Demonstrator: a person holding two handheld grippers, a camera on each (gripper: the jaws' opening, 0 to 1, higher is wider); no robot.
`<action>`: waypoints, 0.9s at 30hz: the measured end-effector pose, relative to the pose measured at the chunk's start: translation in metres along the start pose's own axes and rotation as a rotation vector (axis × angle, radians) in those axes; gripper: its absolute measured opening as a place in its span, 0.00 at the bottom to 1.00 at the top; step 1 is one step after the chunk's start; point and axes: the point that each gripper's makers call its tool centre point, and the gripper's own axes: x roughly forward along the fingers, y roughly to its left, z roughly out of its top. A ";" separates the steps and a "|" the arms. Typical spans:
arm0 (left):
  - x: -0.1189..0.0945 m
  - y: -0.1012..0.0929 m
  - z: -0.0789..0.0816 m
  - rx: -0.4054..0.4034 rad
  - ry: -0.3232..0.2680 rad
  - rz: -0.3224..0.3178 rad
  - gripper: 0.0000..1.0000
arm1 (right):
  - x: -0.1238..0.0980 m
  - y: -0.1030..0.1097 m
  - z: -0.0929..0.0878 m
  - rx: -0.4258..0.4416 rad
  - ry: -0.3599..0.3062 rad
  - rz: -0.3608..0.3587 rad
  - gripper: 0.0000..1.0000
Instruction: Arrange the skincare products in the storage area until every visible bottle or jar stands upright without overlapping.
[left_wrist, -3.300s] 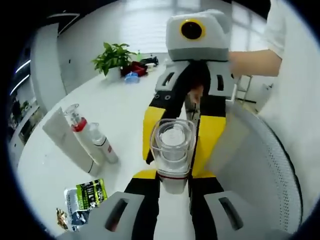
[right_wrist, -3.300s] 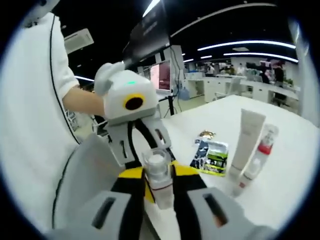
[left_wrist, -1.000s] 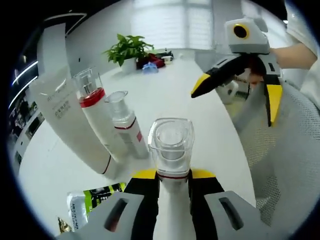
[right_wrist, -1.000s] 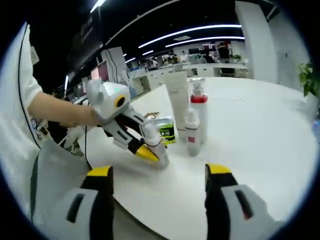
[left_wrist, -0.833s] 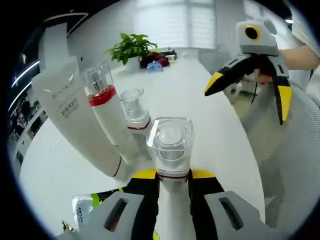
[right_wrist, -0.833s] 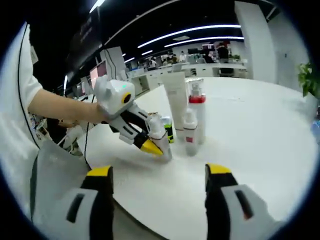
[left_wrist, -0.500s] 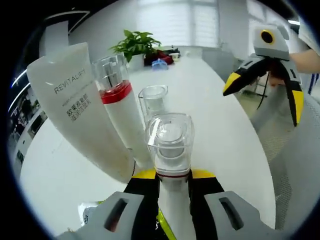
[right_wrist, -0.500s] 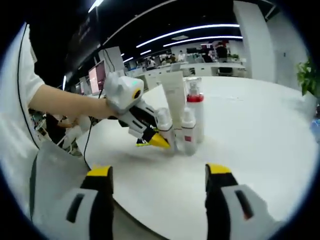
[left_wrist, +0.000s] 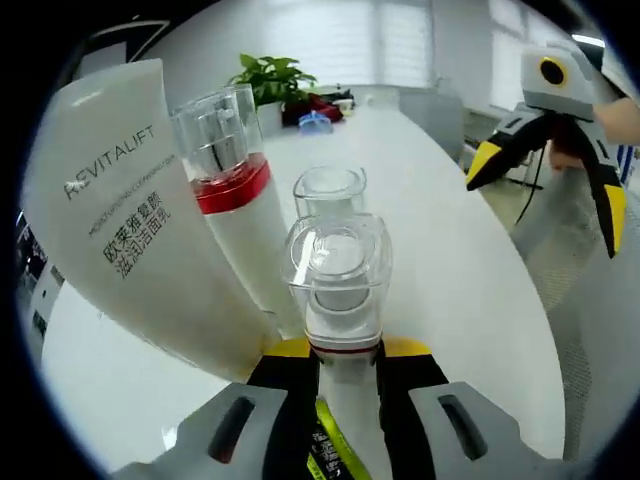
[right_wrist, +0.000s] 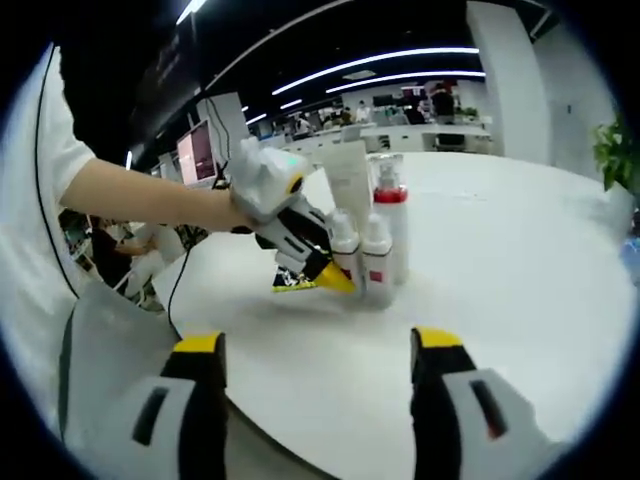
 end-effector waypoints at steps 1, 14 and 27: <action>0.000 0.000 0.000 -0.001 0.000 0.001 0.19 | 0.000 0.000 0.000 0.000 -0.001 0.000 0.75; 0.002 0.000 -0.001 0.000 0.011 -0.005 0.19 | 0.000 0.000 -0.001 -0.001 0.002 0.000 0.76; 0.002 -0.001 -0.001 -0.013 0.014 -0.006 0.19 | 0.000 0.000 0.000 0.000 0.002 -0.002 0.76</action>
